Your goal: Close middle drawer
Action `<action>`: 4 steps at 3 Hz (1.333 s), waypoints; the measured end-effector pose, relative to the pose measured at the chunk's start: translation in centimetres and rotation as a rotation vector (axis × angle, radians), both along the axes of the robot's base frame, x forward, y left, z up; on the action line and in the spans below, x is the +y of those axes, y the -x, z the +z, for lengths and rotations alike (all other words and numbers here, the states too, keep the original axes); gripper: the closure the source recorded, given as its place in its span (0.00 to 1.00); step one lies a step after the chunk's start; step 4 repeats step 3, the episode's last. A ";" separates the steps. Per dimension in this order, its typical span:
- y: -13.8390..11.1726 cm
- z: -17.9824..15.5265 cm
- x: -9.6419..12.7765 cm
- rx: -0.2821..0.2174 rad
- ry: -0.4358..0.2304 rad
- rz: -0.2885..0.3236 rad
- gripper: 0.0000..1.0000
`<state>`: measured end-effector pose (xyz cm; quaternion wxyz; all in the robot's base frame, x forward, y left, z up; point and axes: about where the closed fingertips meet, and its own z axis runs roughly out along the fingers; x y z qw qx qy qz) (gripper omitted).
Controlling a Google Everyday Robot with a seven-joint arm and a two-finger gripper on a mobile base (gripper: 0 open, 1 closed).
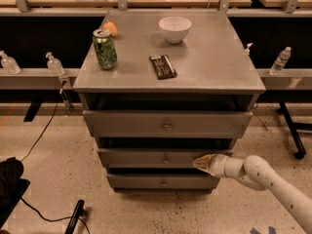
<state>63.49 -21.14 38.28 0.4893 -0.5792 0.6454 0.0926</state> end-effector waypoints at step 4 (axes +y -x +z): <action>10.3 -0.7 -2.7 0.111 -0.124 -0.045 1.00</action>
Offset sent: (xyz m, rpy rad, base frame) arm -0.1368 -0.0320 -0.0163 0.1526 0.1782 -0.0566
